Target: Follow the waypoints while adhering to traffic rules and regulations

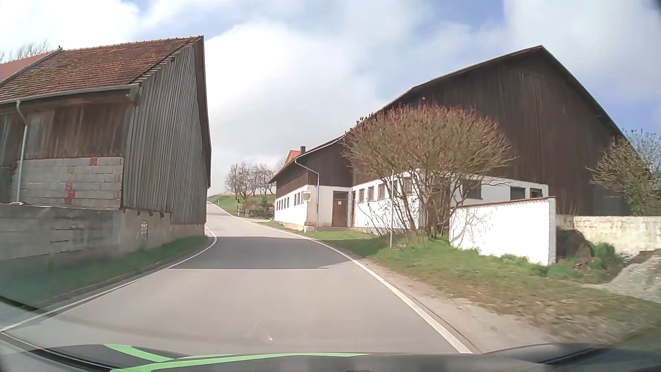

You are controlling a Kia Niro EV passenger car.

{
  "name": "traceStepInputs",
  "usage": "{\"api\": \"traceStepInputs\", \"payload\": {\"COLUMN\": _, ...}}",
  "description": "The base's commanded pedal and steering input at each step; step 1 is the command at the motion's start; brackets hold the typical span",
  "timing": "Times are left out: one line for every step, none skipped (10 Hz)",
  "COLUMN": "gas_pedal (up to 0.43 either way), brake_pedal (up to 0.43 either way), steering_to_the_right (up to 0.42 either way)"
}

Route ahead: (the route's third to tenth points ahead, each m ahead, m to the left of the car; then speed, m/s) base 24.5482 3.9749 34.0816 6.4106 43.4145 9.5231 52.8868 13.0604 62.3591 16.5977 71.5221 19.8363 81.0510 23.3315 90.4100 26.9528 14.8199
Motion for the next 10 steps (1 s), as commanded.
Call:
{"api": "traceStepInputs", "payload": {"gas_pedal": 0.138, "brake_pedal": 0.000, "steering_to_the_right": -0.043}}
{"api": "traceStepInputs", "payload": {"gas_pedal": 0.138, "brake_pedal": 0.000, "steering_to_the_right": -0.044}}
{"api": "traceStepInputs", "payload": {"gas_pedal": 0.138, "brake_pedal": 0.000, "steering_to_the_right": -0.044}}
{"api": "traceStepInputs", "payload": {"gas_pedal": 0.138, "brake_pedal": 0.000, "steering_to_the_right": -0.045}}
{"api": "traceStepInputs", "payload": {"gas_pedal": 0.138, "brake_pedal": 0.000, "steering_to_the_right": -0.046}}
{"api": "traceStepInputs", "payload": {"gas_pedal": 0.138, "brake_pedal": 0.000, "steering_to_the_right": -0.046}}
{"api": "traceStepInputs", "payload": {"gas_pedal": 0.138, "brake_pedal": 0.000, "steering_to_the_right": -0.047}}
{"api": "traceStepInputs", "payload": {"gas_pedal": 0.138, "brake_pedal": 0.000, "steering_to_the_right": -0.048}}
{"api": "traceStepInputs", "payload": {"gas_pedal": 0.138, "brake_pedal": 0.000, "steering_to_the_right": -0.048}}
{"api": "traceStepInputs", "payload": {"gas_pedal": 0.138, "brake_pedal": 0.000, "steering_to_the_right": -0.049}}
